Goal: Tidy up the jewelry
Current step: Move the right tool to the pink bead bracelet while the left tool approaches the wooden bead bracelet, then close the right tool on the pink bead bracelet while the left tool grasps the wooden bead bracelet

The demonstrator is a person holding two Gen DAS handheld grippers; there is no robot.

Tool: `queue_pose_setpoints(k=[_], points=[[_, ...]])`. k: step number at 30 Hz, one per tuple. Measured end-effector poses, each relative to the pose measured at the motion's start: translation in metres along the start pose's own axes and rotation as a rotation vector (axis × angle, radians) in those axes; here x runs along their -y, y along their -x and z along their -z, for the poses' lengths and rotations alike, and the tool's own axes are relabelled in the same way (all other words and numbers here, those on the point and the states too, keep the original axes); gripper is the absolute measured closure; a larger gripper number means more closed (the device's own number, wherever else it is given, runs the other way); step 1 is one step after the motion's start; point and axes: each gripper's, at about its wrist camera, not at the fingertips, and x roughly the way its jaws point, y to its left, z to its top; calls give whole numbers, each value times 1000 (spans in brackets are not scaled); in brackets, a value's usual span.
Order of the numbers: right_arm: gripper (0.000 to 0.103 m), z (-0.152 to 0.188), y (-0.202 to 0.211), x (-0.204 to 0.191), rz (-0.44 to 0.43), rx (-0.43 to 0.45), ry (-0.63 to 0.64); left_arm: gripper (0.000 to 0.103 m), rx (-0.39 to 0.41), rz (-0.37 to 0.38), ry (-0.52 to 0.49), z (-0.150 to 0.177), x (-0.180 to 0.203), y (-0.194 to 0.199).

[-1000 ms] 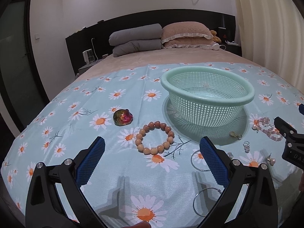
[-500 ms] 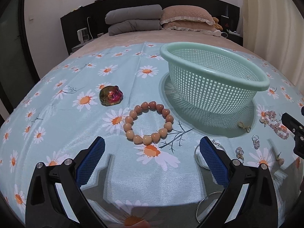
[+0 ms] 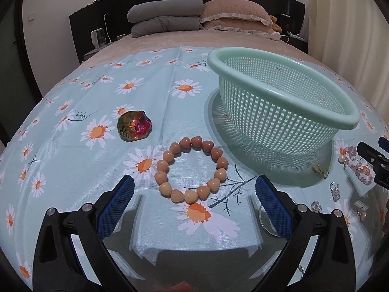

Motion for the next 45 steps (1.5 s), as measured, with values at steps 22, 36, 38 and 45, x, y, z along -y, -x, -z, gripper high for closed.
queue_pose_setpoints(k=[22,36,38,45], points=[[44,7,-45,15,22,-172,-19,6,-59,-17,-33,-12,-8,-39],[92,6,-31,-2,-48,-132,38,78,-17,49,-126,1,18,-22],[92,3,-23,0,-55,-105,28,79,-28,55,-119,0,17,-20],[97,-3,-2,2,-91,-45,12,91,-27,91,-90,-6,5,-10]])
